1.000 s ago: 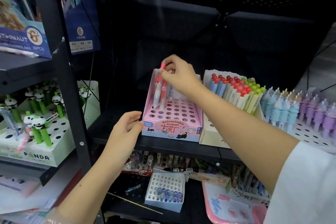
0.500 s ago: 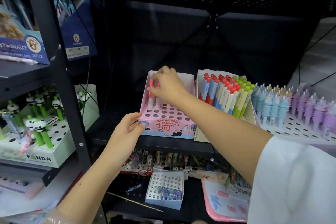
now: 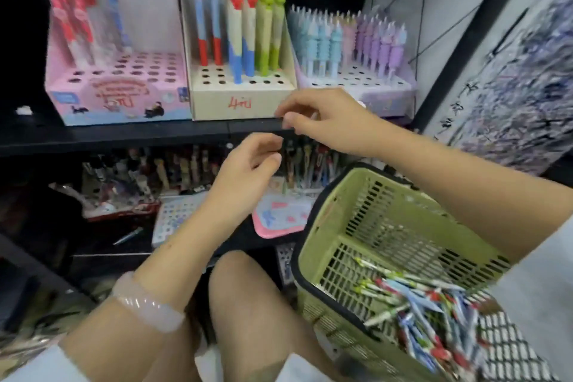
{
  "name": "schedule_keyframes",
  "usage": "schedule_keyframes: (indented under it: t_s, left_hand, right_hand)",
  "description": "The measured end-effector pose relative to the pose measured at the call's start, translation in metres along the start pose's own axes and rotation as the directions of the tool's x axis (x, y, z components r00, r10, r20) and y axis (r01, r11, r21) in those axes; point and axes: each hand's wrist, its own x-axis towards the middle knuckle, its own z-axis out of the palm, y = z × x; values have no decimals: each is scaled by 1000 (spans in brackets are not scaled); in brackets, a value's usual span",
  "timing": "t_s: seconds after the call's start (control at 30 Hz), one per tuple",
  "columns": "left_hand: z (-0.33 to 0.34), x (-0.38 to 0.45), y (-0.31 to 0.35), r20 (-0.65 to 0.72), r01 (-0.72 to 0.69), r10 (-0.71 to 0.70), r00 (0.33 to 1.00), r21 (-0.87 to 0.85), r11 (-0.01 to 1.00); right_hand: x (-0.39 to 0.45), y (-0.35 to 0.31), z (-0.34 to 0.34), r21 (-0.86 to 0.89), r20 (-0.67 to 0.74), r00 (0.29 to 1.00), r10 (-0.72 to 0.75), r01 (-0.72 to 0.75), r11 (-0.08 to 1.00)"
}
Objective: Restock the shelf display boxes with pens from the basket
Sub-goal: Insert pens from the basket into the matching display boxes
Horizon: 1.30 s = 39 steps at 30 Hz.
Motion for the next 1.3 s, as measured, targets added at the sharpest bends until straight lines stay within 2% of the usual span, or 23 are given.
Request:
schedule_keyframes:
  t_s: [0.07, 0.17, 0.23, 0.3, 0.37, 0.43, 0.5, 0.57, 0.67, 0.83, 1.03, 1.1, 1.17, 1.23, 1.3]
  left_hand:
    - [38, -7, -14, 107, 30, -32, 994, 17, 999]
    - [81, -19, -32, 275, 78, -97, 956, 79, 994]
    - [101, -24, -40, 369, 103, -144, 918, 130, 986]
    - [115, -26, -49, 432, 105, -180, 883, 192, 976]
    - [123, -26, -55, 471, 123, -226, 853, 240, 963]
    - [129, -23, -61, 490, 147, -271, 829, 277, 949]
    - [133, -20, -66, 489, 158, -300, 819, 310, 938]
    - [135, -18, -70, 486, 167, -316, 815, 324, 931]
    - [137, -16, -75, 497, 165, -320, 807, 330, 929]
    - [138, -15, -78, 512, 186, -324, 795, 303, 935]
    - [137, -17, -78, 506, 197, -318, 802, 278, 940]
    - [137, -17, -77, 512, 201, -320, 797, 276, 940]
    - [138, -17, -74, 515, 209, -324, 794, 269, 940]
    - [143, -16, -71, 509, 235, -337, 792, 256, 938]
    - [149, -17, -64, 505, 297, -372, 779, 226, 928]
  right_hand:
    - [-48, 41, 10, 23, 67, 988, 139, -141, 990]
    - [-113, 103, 35, -116, 176, 926, 335, -318, 941]
    - [-152, 142, 58, -214, 337, 828, 448, -396, 893]
    - [-186, 176, 83, -310, 496, 675, 547, -451, 837]
    - [-214, 202, 108, -383, 571, 533, 624, -499, 777]
    - [-233, 220, 130, -441, 580, 465, 668, -511, 738]
    - [-245, 230, 150, -483, 564, 439, 699, -511, 711]
    - [-251, 235, 164, -510, 505, 450, 737, -534, 675]
    - [-253, 242, 176, -518, 377, 509, 774, -577, 631]
    - [-250, 247, 185, -545, 299, 597, 744, -534, 647]
    - [-252, 241, 177, -482, 338, 573, 747, -576, 660]
    - [-243, 234, 160, -372, 324, 590, 739, -639, 673]
    - [-228, 225, 136, -195, 266, 644, 717, -693, 695]
    - [-210, 212, 107, 44, 182, 669, 721, -738, 673]
    - [-191, 194, 79, 335, 120, 665, 737, -726, 601]
